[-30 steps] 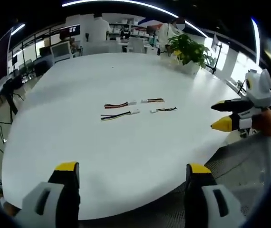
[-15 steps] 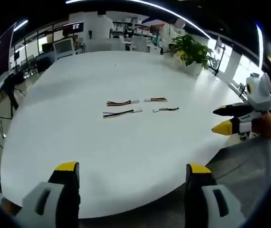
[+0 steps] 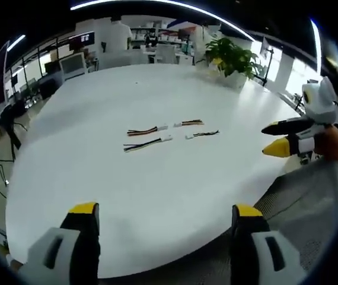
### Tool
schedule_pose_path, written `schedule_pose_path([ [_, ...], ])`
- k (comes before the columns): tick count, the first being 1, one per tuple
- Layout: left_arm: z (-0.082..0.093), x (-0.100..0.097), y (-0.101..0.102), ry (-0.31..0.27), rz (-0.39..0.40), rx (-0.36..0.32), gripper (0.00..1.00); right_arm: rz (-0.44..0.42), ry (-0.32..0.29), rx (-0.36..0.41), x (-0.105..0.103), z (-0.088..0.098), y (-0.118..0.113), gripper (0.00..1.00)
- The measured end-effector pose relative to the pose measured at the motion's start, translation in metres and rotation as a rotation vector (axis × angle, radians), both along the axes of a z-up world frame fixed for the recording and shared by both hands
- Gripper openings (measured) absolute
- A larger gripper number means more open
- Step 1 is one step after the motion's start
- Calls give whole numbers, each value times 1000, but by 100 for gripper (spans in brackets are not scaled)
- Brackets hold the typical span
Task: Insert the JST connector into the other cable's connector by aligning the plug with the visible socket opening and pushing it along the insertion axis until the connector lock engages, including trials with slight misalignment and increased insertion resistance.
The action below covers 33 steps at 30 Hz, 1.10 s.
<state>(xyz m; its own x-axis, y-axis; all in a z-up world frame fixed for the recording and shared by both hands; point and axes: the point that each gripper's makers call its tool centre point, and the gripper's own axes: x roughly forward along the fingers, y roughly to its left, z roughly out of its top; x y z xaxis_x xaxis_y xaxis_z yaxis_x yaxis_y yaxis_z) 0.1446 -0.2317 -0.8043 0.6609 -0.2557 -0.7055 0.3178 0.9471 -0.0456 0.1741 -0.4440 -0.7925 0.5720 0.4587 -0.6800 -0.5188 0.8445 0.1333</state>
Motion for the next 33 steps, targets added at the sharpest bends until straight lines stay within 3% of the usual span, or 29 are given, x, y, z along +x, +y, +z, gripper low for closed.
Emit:
schedule_pose_path([
  [11, 6, 6, -6, -16, -8, -34, 89, 77, 10, -5, -3, -3, 11, 58],
  [16, 7, 5, -6, -5, -11, -41, 89, 121, -14, 3, -4, 1, 18, 57],
  [19, 10, 8, -4, -7, -9, -44, 89, 149, -42, 10, -3, 3, 21, 50],
  [24, 20, 18, 1, -20, 2, -48, 89, 143, -42, 32, -1, 6, 21, 50],
  [29, 34, 34, 7, -72, -21, -19, 89, 153, -80, 48, 12, 12, 22, 46],
  [33, 46, 48, 9, -92, -10, -21, 89, 183, -159, 22, 29, 24, 18, 41],
])
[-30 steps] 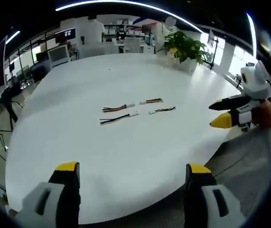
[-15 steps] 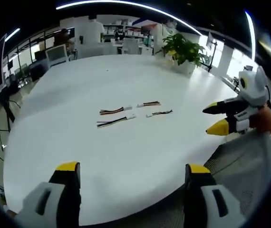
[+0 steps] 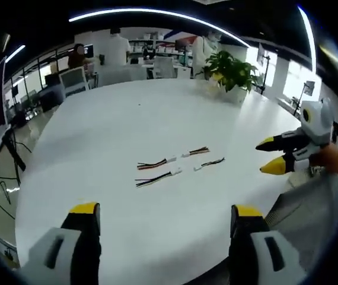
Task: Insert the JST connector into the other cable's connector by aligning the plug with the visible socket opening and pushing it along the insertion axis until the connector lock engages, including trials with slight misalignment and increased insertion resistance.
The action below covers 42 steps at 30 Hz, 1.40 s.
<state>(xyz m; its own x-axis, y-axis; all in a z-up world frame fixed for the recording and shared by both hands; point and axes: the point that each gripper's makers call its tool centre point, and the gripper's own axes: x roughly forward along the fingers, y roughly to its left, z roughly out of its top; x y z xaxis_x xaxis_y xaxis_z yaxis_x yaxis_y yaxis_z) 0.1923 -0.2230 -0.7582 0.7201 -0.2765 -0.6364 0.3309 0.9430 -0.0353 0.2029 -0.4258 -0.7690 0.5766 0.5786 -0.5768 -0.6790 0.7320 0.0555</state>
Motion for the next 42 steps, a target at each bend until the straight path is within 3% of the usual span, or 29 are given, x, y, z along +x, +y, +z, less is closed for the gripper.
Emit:
schedule_pose_path([
  [3, 17, 14, -5, -64, -23, 3, 89, 18, -45, 20, 14, 15, 1, 38],
  [9, 28, 31, -10, -111, -64, 24, 89, 70, -85, -34, 36, 21, 2, 35],
  [16, 20, 44, -9, -120, -83, -4, 89, 144, -114, -63, 54, 26, 15, 33],
  [19, 19, 51, -9, -121, -79, -50, 89, 179, -138, -56, 61, 29, 23, 29],
  [23, 18, 61, -6, -131, -88, -88, 78, 194, -138, -69, 72, 24, 24, 29],
  [30, 17, 74, -7, -162, -126, -103, 71, 218, -120, -66, 90, 14, 24, 25],
  [38, 8, 91, -10, -195, -181, -76, 64, 258, -118, -66, 104, 6, 28, 24],
  [42, 13, 103, -19, -210, -211, -139, 59, 271, -105, -52, 108, 1, 30, 22],
])
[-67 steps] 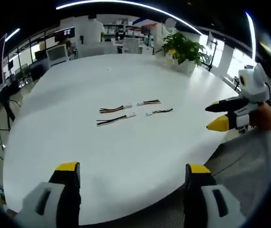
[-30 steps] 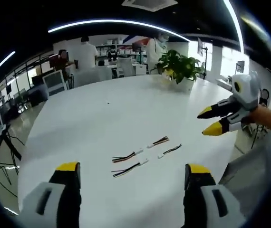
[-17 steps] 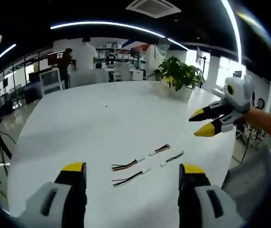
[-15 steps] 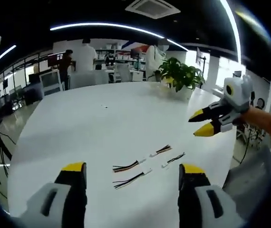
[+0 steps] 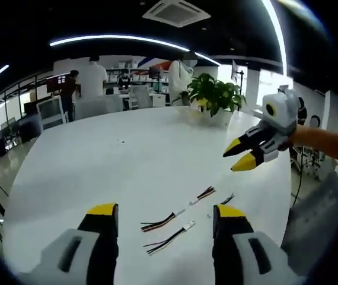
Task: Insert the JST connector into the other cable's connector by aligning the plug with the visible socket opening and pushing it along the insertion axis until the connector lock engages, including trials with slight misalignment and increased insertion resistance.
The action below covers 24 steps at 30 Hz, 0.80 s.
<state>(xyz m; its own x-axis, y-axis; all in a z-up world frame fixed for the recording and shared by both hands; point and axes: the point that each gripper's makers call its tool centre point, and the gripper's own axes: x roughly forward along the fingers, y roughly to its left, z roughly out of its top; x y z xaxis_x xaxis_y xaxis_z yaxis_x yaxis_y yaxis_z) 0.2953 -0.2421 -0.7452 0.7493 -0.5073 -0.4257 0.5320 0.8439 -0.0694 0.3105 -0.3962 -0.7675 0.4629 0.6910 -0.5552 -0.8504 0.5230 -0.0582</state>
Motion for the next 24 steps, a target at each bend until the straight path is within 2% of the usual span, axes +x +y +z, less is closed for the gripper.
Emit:
schedule_pose_path([
  [1, 3, 3, -4, -9, -7, -42, 56, -3, 4, 3, 1, -1, 0, 20],
  [2, 4, 4, -9, 24, -14, -108, 54, 1, 12, 10, 1, -3, 0, 18],
  [3, 5, 7, -11, 28, -7, -150, 53, 5, 23, 14, 0, -5, 0, 18],
  [4, 5, 11, -12, 29, -6, -165, 52, 6, 30, 14, 0, -7, 0, 17],
  [11, -3, 20, -19, -6, -76, -100, 49, 16, 45, 9, 2, -16, -1, 16],
  [14, -15, 18, -21, 18, -125, -46, 49, 21, 50, -3, 5, -21, -2, 15],
  [17, -22, 19, -21, -10, -160, 16, 47, 6, 32, -31, 15, -26, -9, 14],
  [20, -23, 21, -22, -18, -168, 11, 46, 1, 50, -9, 19, -28, -10, 14],
  [24, -24, 27, -24, -34, -188, -7, 46, 40, 18, -36, 22, -32, -8, 15],
])
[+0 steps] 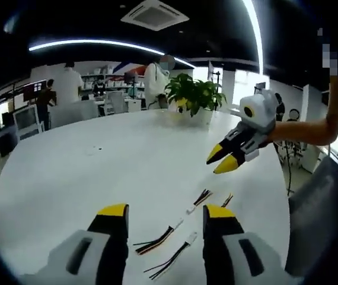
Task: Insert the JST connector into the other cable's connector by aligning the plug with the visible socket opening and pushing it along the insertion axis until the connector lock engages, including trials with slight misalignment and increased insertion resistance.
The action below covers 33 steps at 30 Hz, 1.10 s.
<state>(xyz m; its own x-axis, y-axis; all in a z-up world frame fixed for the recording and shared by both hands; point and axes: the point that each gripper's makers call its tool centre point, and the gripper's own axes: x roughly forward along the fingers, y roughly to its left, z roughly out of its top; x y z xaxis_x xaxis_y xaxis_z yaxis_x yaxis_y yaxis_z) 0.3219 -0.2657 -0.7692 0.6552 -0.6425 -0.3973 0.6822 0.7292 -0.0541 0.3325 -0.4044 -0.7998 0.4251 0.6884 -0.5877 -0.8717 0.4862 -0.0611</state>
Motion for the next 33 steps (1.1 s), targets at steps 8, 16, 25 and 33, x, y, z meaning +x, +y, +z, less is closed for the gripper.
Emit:
schedule_pose_path([
  [8, -12, 3, -11, 10, -75, -14, 36, 87, 22, 61, 0, -4, 12, 14],
  [16, -18, -1, -21, 37, -154, -94, 31, 242, 16, 105, -16, -5, 38, 16],
  [25, -31, -10, -27, 57, -261, -124, 25, 397, 6, 147, -27, -12, 60, 18],
  [33, -40, -2, -20, 97, -243, -177, 23, 413, 48, 178, -20, -26, 61, 18],
])
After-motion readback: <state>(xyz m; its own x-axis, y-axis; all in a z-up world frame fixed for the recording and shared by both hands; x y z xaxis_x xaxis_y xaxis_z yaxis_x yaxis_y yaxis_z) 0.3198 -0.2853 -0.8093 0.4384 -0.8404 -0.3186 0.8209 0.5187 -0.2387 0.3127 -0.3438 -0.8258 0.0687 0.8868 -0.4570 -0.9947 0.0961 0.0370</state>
